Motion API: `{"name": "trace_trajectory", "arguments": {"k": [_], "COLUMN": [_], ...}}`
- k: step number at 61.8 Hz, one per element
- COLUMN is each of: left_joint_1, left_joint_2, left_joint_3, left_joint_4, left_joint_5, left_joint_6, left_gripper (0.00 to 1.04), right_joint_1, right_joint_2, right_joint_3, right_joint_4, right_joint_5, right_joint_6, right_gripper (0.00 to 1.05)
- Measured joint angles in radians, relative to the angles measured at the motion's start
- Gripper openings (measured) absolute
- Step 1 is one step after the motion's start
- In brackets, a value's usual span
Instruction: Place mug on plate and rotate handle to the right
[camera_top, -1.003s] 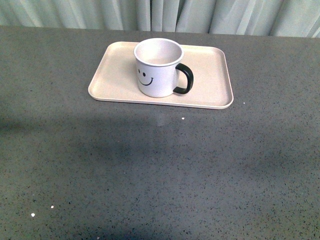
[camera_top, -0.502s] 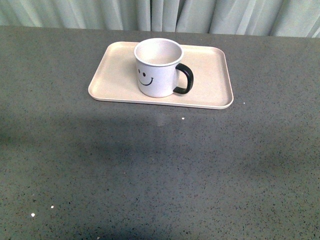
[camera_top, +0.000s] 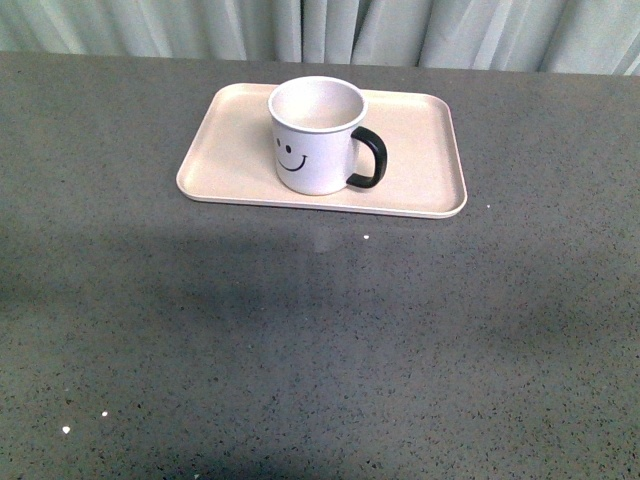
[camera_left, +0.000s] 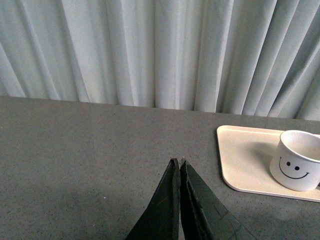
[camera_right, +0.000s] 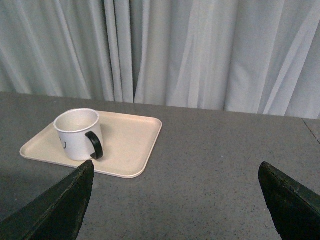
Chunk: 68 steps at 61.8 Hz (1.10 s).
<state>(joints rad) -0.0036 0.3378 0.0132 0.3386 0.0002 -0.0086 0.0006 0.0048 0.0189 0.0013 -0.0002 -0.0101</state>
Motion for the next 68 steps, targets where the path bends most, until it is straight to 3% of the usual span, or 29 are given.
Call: {"name": "trace_trajectory", "arguments": {"k": [33, 41, 61, 64, 66, 68], "left_joint_1": [0.0, 0.0, 0.0, 0.0, 0.0, 0.0], "left_joint_2": [-0.16, -0.308, -0.321, -0.321, -0.321, -0.321], "left_joint_3": [0.0, 0.0, 0.0, 0.0, 0.0, 0.0], "left_joint_4": [-0.16, -0.33, -0.339, -0.339, -0.339, -0.339], "left_joint_5": [0.0, 0.0, 0.0, 0.0, 0.0, -0.001], "left_joint_6": [0.0, 0.0, 0.0, 0.0, 0.0, 0.0], "left_gripper": [0.01, 0.01, 0.01, 0.07, 0.13, 0.2], "right_joint_1": [0.0, 0.0, 0.0, 0.0, -0.015, -0.069], "right_joint_2": [0.0, 0.0, 0.0, 0.0, 0.027, 0.117], "right_joint_3": [0.0, 0.0, 0.0, 0.0, 0.014, 0.079], "right_joint_4": [0.0, 0.0, 0.0, 0.0, -0.044, -0.193], "right_joint_5": [0.0, 0.0, 0.0, 0.0, -0.053, -0.195], "right_joint_6": [0.0, 0.0, 0.0, 0.0, -0.01, -0.049], "right_gripper": [0.95, 0.95, 0.95, 0.95, 0.95, 0.95]}}
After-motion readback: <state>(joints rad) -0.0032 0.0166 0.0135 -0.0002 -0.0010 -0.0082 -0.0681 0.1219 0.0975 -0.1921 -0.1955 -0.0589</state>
